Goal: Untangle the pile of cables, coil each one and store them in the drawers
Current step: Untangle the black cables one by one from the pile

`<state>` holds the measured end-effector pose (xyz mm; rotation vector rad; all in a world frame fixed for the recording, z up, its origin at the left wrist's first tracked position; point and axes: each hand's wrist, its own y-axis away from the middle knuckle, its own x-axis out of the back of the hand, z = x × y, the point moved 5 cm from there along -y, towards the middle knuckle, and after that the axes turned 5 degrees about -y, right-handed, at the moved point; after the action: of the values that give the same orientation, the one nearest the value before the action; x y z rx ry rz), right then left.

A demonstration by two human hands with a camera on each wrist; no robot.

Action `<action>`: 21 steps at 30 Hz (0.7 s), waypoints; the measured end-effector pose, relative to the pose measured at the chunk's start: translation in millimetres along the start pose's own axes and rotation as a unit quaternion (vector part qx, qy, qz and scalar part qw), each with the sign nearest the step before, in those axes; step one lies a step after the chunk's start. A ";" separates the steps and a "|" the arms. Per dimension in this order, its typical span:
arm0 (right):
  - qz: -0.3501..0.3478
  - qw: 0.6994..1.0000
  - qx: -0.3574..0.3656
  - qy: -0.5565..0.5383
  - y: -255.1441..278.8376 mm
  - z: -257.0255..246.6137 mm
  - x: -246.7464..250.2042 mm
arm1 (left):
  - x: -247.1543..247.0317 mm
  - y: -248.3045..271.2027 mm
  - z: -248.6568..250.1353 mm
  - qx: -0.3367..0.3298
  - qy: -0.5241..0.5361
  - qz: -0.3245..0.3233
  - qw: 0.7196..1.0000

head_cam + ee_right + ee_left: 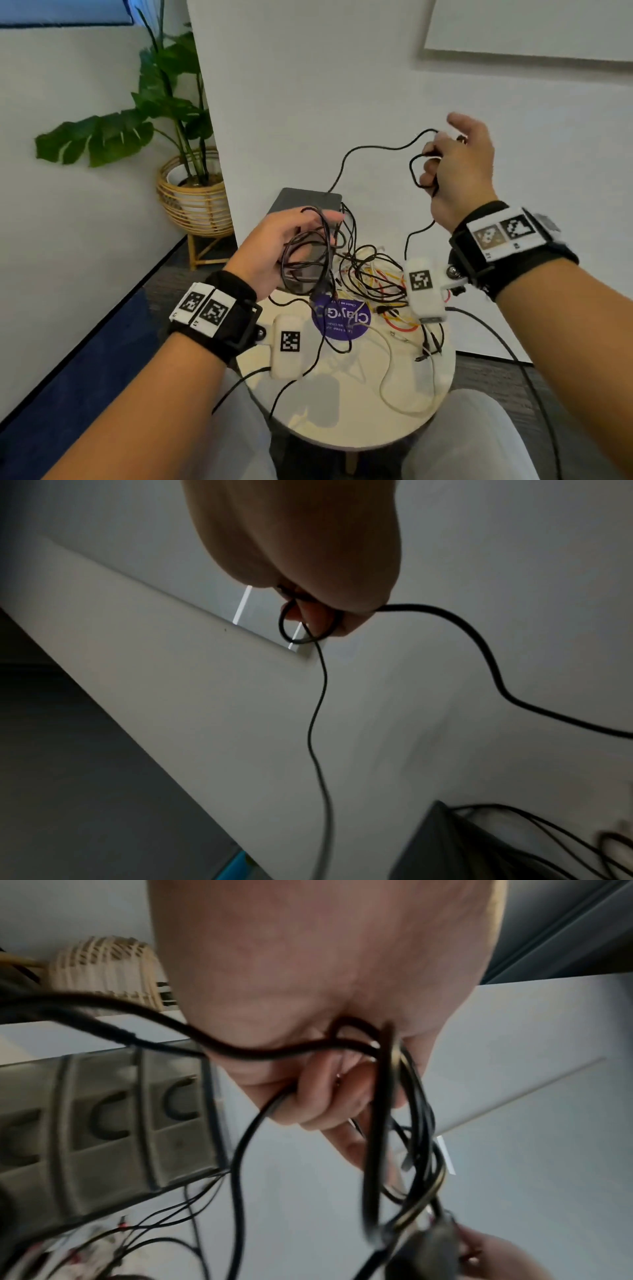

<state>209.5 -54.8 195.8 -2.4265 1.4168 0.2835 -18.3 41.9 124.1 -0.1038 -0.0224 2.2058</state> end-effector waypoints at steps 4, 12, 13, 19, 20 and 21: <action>-0.219 0.964 0.060 0.138 28.3 9.9 -28.6 | 0.0 -16.4 47.2 -0.059 -0.069 -0.001 0.996; -0.393 0.876 0.141 0.243 54.8 -14.7 -69.1 | -29.0 -37.9 124.8 -0.043 -0.220 -0.077 0.971; -0.400 0.876 0.138 0.232 53.7 -16.9 -69.3 | -32.1 -39.0 131.0 -0.039 -0.216 -0.094 0.971; -0.394 0.894 0.158 0.145 53.4 -27.5 -67.8 | -49.1 -40.4 142.9 0.006 -0.188 -0.144 0.972; -0.392 0.897 0.159 0.132 52.2 -28.9 -67.1 | -52.7 -39.9 142.3 0.018 -0.182 -0.155 0.971; -0.394 0.898 0.156 0.119 52.2 -29.6 -66.9 | -56.3 -40.1 142.5 0.029 -0.175 -0.169 0.969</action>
<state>131.6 -35.5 236.1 -2.5638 0.3928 -0.4124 35.4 23.6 272.1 0.3045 -0.1598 1.8557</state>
